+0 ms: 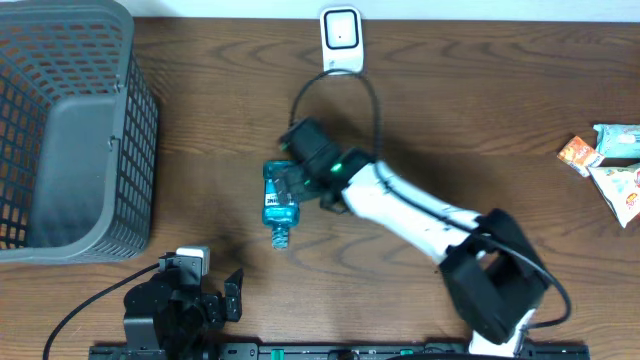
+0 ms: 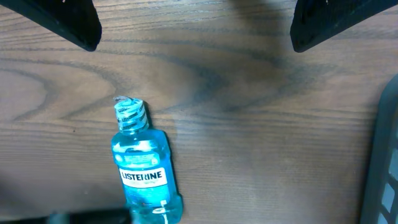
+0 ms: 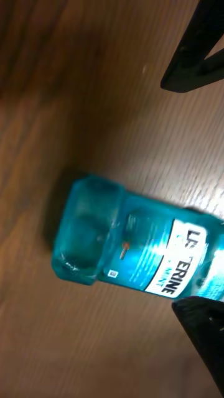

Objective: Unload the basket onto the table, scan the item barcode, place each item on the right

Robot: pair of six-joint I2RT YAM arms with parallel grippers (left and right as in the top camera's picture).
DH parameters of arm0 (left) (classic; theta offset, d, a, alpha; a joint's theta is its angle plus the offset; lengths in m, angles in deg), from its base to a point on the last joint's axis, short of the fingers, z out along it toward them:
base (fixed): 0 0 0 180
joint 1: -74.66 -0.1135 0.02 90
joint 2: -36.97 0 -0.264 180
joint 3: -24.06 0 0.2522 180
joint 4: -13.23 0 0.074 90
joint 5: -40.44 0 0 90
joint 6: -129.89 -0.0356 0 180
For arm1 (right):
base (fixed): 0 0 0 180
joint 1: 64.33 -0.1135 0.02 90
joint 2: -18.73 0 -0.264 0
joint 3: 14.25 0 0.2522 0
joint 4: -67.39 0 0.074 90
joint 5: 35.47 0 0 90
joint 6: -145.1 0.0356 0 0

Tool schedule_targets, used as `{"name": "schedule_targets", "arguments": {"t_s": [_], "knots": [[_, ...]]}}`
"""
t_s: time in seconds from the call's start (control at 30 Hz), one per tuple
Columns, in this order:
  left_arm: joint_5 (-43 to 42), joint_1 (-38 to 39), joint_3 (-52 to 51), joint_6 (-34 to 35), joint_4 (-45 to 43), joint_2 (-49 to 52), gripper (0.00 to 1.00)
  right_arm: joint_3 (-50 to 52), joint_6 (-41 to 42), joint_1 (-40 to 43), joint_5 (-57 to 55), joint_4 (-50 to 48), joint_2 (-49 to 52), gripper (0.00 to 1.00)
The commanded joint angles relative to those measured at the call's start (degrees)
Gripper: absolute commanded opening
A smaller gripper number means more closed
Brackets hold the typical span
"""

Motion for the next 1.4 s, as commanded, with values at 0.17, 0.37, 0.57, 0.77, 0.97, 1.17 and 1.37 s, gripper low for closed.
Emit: {"name": "schedule_targets", "arguments": {"t_s": [0.17,0.37,0.57,0.77,0.97,1.17,1.37], "knots": [[-0.7,-0.2,0.5,-0.8,0.0,-0.2,0.97,-8.1,3.7,-6.5,-18.1,-0.2,8.5,0.99],[-0.7,-0.2,0.5,-0.8,0.0,-0.2,0.97,-14.6,4.6,-8.3,-18.2,4.2,16.6,0.96],[-0.7,-0.2,0.5,-0.8,0.0,-0.2,0.97,-21.8,8.8,-9.8,-23.3,13.8,23.1,0.88],[-0.7,-0.2,0.5,-0.8,0.0,-0.2,0.97,-22.3,12.7,-8.5,-17.3,21.4,25.4,0.7],[-0.7,-0.2,0.5,-0.8,0.0,-0.2,0.97,-22.3,12.7,-6.6,-9.9,24.3,25.3,0.5],[-0.7,-0.2,0.5,-0.8,0.0,-0.2,0.97,-22.4,7.5,-4.8,-2.0,24.9,25.2,0.36],[-0.7,-0.2,0.5,-0.8,0.0,-0.2,0.97,-22.4,-1.7,-1.4,13.5,26.3,24.9,0.24]]}}
